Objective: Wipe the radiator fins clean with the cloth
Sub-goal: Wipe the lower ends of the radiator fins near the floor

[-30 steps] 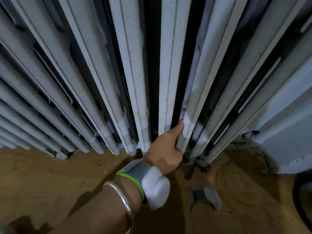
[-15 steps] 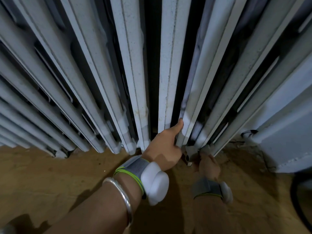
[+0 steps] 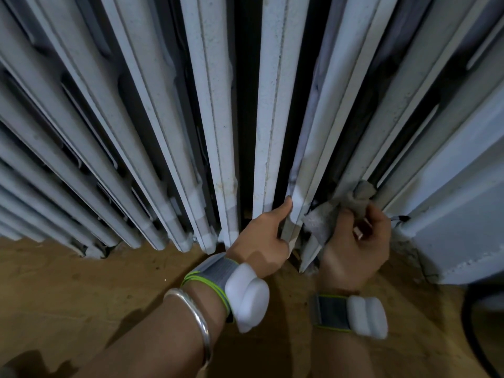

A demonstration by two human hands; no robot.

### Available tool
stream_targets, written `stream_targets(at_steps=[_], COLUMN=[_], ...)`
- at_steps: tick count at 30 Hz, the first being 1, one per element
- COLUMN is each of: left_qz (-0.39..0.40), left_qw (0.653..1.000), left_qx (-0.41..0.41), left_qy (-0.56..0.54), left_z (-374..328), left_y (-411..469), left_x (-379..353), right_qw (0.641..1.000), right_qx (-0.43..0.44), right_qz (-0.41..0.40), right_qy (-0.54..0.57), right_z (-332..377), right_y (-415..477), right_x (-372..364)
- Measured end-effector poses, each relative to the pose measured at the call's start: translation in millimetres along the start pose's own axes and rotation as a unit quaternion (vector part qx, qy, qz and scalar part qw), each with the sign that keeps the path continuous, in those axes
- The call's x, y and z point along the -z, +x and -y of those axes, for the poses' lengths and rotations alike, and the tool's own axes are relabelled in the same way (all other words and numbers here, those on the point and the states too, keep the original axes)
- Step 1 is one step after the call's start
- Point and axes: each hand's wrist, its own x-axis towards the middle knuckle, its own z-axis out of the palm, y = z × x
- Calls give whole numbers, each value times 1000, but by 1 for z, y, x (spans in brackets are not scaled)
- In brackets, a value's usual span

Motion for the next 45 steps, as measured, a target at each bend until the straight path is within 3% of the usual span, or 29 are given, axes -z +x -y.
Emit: stream_targets(at_steps=[4, 6, 16, 21, 24, 28, 33, 37, 42, 45], left_qz=[-4, -1, -32, -35, -49, -49, 11, 24, 40, 41], left_qw=[1000, 1000, 998, 999, 996, 990, 996, 998, 998, 999], left_qx=[-5, -2, -8, -4, 24, 28, -18, -44, -38, -32], left_qy=[-1, -2, -47, -15, 64, 130, 81, 50, 14, 14], left_z=[-2, -4, -1, -3, -5, -8, -20, -25, -27, -26], left_y=[-1, -2, 0, -1, -1, 3, 3, 9, 12, 12], left_x=[0, 0, -4, -6, -13, -24, -32, -35, -38, -38], right_qw=[980, 969, 961, 959, 972, 986, 982, 970, 969, 971], right_qx=[184, 215, 196, 129, 20, 70, 154, 199, 179, 117], right_qz=[49, 61, 73, 119, 127, 4, -11, 12, 31, 37], right_qy=[-51, -101, -181, -220, -198, -149, -109, -139, -167, -204], right_z=[-13, -25, -67, -106, -115, -75, -34, -33, -62, -84], right_y=[-5, -3, -5, -12, -18, -6, 26, 40, 36, 30], right_x=[1, 5, 12, 25, 43, 48, 40, 32, 39, 42])
